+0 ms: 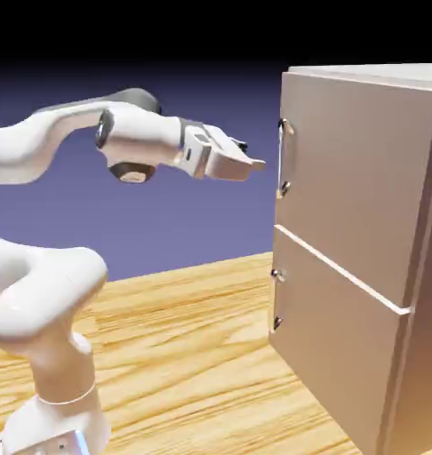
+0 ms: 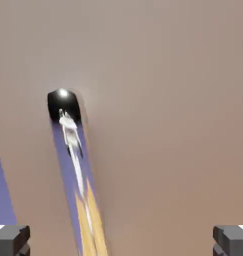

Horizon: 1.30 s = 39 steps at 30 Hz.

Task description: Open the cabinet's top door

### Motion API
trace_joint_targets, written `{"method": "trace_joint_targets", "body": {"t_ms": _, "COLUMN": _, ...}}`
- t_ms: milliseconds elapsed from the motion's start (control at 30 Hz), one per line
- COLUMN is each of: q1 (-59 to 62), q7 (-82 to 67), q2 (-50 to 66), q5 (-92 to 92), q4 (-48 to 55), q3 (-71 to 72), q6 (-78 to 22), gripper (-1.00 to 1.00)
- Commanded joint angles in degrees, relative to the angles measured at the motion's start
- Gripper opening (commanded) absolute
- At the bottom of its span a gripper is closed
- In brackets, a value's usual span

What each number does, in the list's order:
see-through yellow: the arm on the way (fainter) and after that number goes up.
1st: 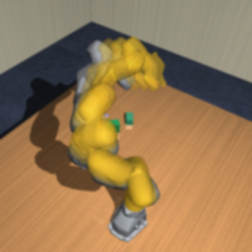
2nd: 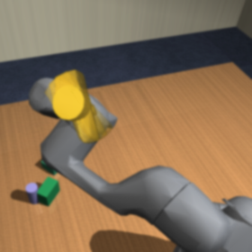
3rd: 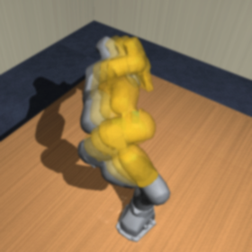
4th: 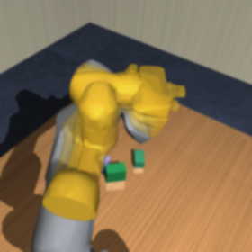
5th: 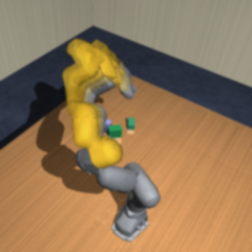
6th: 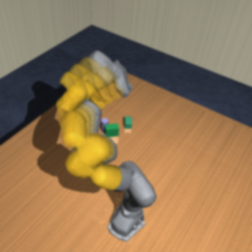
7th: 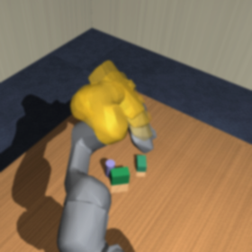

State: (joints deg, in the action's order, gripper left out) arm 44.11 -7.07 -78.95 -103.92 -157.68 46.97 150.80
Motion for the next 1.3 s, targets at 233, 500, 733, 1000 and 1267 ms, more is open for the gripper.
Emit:
{"method": "trace_joint_targets", "body": {"t_ms": 233, "q1": 8.6, "q7": -9.5, "q2": -8.9, "q5": -19.9, "q4": 0.6, "q3": 9.0, "q6": -4.5, "gripper": 0.0}}
{"method": "trace_joint_targets", "body": {"t_ms": 500, "q1": 17.3, "q7": -15.4, "q2": -12.5, "q5": -32.8, "q4": 4.0, "q3": 15.0, "q6": -7.8, "gripper": 0.0}}
{"method": "trace_joint_targets", "body": {"t_ms": 733, "q1": 19.7, "q7": -18.7, "q2": -11.6, "q5": -35.6, "q4": 3.9, "q3": 14.2, "q6": -13.2, "gripper": -1.0}}
{"method": "trace_joint_targets", "body": {"t_ms": 1000, "q1": 10.6, "q7": -26.1, "q2": -13.3, "q5": -27.0, "q4": -10.8, "q3": -1.0, "q6": -31.0, "gripper": -1.0}}
{"method": "trace_joint_targets", "body": {"t_ms": 1267, "q1": 10.6, "q7": -31.2, "q2": -12.9, "q5": -13.8, "q4": -17.0, "q3": -17.6, "q6": -45.2, "gripper": -1.0}}
